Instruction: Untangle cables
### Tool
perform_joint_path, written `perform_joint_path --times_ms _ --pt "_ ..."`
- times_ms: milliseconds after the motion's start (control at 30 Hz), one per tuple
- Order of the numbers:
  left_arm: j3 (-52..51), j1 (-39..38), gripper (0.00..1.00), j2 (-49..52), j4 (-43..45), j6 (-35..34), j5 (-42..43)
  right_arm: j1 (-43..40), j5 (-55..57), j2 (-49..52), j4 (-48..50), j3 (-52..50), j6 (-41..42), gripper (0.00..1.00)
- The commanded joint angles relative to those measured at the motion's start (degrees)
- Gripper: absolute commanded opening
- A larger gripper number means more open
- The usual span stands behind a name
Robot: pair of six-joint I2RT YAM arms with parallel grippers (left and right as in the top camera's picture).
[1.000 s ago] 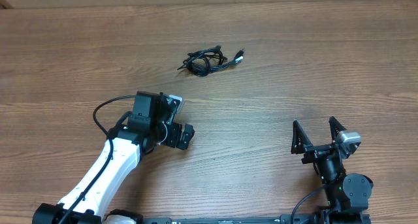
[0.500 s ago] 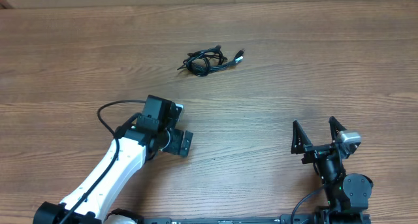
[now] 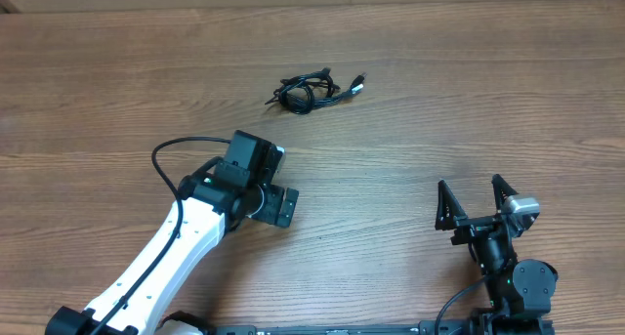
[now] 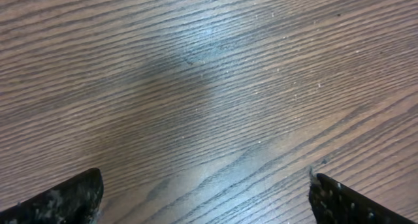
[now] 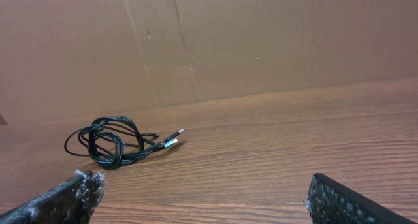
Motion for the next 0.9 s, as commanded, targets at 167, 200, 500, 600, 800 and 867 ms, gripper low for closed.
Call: perform_joint_path --times_ms 167,200,500,600,800,867 --pt "1.53 -1.33 1.00 0.35 0.04 -1.62 -3.21 0.37 0.55 -0.52 0.24 -0.59 -0.24 1.00" --pt "1.53 -1.33 1.00 0.35 0.02 -1.73 -3.06 0.37 0.55 -0.52 0.26 -0.59 -0.24 1.00" --pt "1.53 -1.33 1.00 0.35 -0.20 -2.93 -3.04 0.37 0.57 -0.52 0.24 -0.59 -0.24 1.00" --pt "1.97 -1.36 1.00 0.35 0.15 -2.93 -2.34 0.37 0.55 -0.52 0.26 -0.59 -0.24 1.00" --pt "2.29 -1.33 1.00 0.35 0.70 -2.95 -2.12 0.37 0.55 -0.52 0.26 -0.61 -0.24 1.00" --pt "2.27 -1.33 1.00 0.35 0.70 -2.93 -2.14 0.37 0.55 -0.52 0.26 -0.61 -0.24 1.00"
